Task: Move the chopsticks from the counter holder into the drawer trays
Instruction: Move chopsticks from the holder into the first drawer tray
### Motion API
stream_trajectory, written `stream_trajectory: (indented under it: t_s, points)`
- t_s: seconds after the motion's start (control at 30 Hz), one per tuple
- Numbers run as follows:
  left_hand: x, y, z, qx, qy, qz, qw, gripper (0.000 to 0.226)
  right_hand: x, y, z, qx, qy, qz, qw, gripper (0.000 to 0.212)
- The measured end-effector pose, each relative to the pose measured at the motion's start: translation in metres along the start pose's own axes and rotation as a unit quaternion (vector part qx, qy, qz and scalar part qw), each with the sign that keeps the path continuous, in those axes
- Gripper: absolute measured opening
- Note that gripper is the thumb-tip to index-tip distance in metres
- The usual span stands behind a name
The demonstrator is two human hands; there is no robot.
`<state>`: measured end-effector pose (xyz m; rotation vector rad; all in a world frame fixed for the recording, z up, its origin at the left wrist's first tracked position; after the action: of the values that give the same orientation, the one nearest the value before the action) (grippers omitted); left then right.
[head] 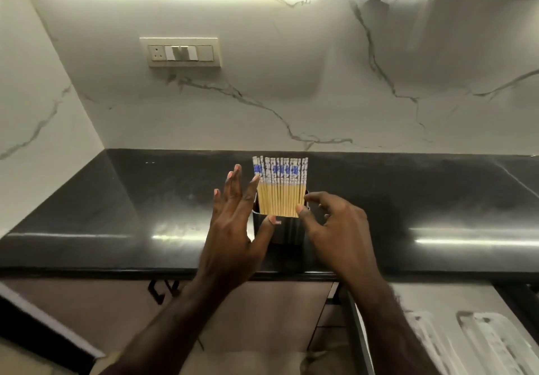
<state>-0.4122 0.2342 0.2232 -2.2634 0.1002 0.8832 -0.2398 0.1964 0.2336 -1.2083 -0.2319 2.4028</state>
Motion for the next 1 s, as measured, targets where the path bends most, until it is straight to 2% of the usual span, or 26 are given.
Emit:
stream_trajectory:
  t_s: [0.37,0.73,1.0]
  points:
    - [0.041,-0.079,0.083,-0.018,0.084,0.041,0.995,0.072,0.066,-0.07,-0.003,0.064,0.029,0.013,0.997,0.038]
    - [0.09,-0.137,0.151,-0.099,0.071,0.111,0.986,0.064,0.114,-0.111,-0.017,0.123,0.025,0.026,0.992,0.035]
    - [0.109,-0.145,0.165,-0.159,0.112,0.082,0.977,0.059,0.137,-0.14,-0.031,0.113,0.021,0.083,0.99,0.035]
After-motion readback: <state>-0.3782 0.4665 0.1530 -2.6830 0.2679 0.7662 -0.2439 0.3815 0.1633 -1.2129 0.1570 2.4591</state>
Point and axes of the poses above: each hand's wrist, its own y-axis away from the middle knuckle, its own x-axis out of the palm, z = x × y, the point moved 7 cm from there along -y, towards the middle knuckle, and after that the axes turned 2 degrees about y, right-handed, at the moved point
